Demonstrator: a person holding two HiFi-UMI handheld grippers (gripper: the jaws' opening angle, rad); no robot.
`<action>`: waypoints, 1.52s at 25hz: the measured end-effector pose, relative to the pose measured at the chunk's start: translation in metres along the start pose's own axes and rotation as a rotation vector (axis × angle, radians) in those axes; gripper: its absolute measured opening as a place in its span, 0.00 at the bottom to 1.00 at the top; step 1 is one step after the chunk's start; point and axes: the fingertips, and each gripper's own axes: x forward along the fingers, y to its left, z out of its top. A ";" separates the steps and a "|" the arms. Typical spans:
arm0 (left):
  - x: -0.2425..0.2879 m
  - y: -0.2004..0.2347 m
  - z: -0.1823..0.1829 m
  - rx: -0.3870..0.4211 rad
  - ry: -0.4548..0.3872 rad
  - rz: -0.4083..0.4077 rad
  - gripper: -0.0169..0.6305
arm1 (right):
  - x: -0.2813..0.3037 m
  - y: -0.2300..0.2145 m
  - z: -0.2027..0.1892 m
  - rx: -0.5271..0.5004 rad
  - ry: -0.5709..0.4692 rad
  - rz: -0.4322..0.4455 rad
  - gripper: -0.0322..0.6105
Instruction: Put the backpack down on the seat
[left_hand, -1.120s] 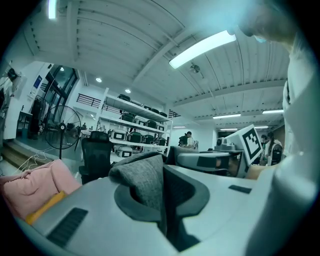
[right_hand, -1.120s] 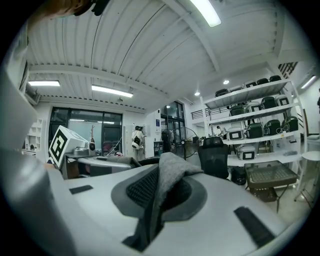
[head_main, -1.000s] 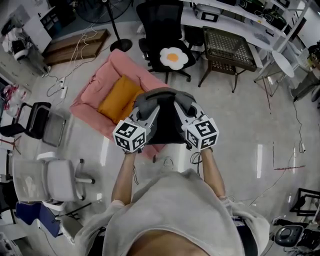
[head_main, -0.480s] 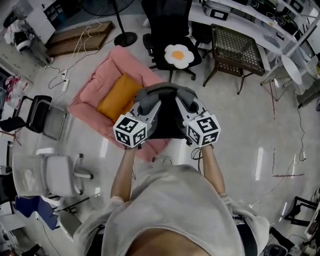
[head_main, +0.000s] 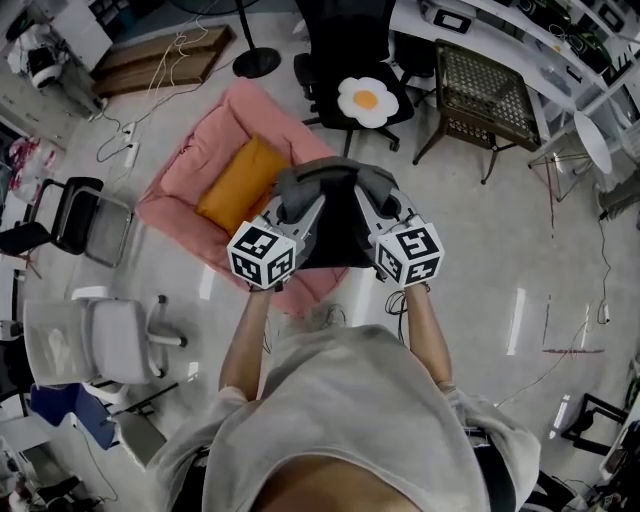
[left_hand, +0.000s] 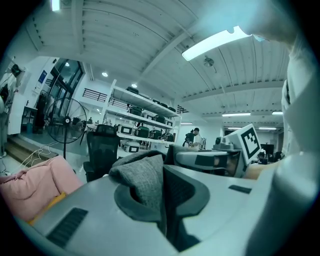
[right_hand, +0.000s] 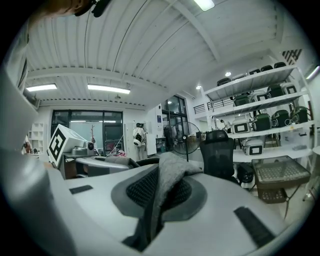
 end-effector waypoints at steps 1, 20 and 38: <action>0.001 0.005 -0.002 -0.003 0.004 -0.004 0.07 | 0.005 0.000 -0.002 0.001 0.004 -0.004 0.09; 0.018 0.105 -0.016 -0.055 0.054 -0.071 0.08 | 0.101 -0.010 -0.021 0.043 0.072 -0.074 0.09; 0.057 0.151 -0.101 -0.175 0.194 -0.048 0.08 | 0.147 -0.040 -0.111 0.156 0.216 -0.047 0.09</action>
